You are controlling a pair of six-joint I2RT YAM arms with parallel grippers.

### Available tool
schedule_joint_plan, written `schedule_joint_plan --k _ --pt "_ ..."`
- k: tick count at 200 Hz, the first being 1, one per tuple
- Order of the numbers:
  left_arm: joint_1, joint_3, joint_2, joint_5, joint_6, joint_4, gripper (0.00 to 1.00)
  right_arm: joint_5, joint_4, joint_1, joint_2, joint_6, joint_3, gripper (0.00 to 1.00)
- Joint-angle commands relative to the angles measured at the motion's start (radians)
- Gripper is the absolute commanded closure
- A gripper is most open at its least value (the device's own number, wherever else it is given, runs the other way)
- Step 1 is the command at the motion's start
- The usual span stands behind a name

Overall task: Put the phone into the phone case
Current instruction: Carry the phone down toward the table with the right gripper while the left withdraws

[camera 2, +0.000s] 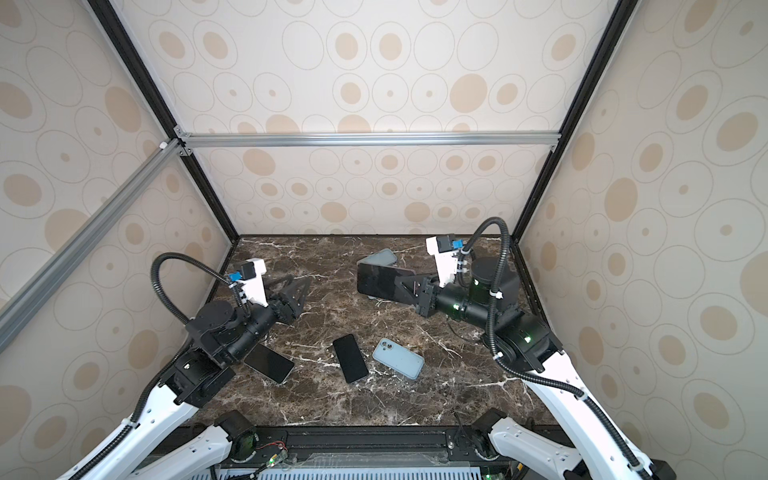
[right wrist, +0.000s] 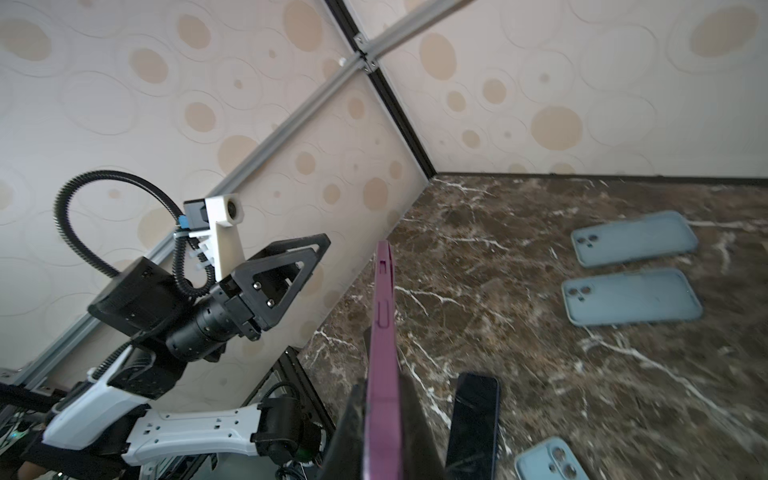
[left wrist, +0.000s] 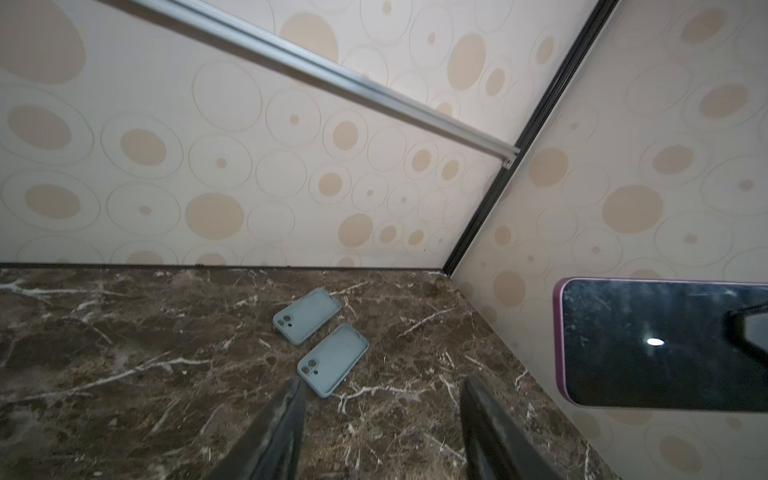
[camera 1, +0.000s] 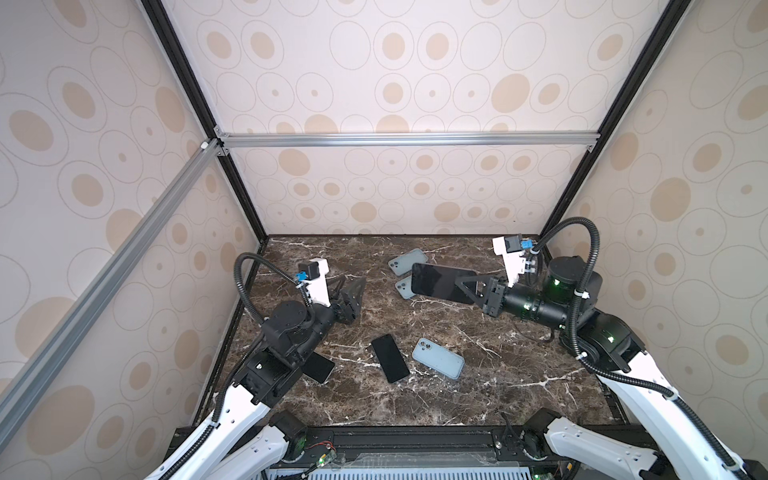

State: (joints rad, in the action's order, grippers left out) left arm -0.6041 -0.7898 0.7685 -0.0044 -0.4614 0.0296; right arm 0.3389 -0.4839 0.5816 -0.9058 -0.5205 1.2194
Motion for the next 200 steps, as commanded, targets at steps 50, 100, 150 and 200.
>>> schedule_joint_plan --k 50,100,150,200 --pt "-0.013 0.013 0.220 0.194 -0.020 0.067 0.43 -0.181 -0.348 0.000 0.168 -0.262 -0.216 1.00" --pt "-0.030 -0.013 0.361 0.237 0.054 0.053 0.43 -0.184 -0.384 0.012 0.238 -0.386 -0.384 1.00" --pt "-0.030 -0.045 0.488 0.243 0.178 -0.013 0.43 -0.199 -0.380 0.028 0.224 -0.443 -0.456 1.00" --pt "-0.029 0.004 0.602 0.318 0.184 -0.172 0.45 -0.253 -0.403 0.068 0.206 -0.502 -0.465 1.00"
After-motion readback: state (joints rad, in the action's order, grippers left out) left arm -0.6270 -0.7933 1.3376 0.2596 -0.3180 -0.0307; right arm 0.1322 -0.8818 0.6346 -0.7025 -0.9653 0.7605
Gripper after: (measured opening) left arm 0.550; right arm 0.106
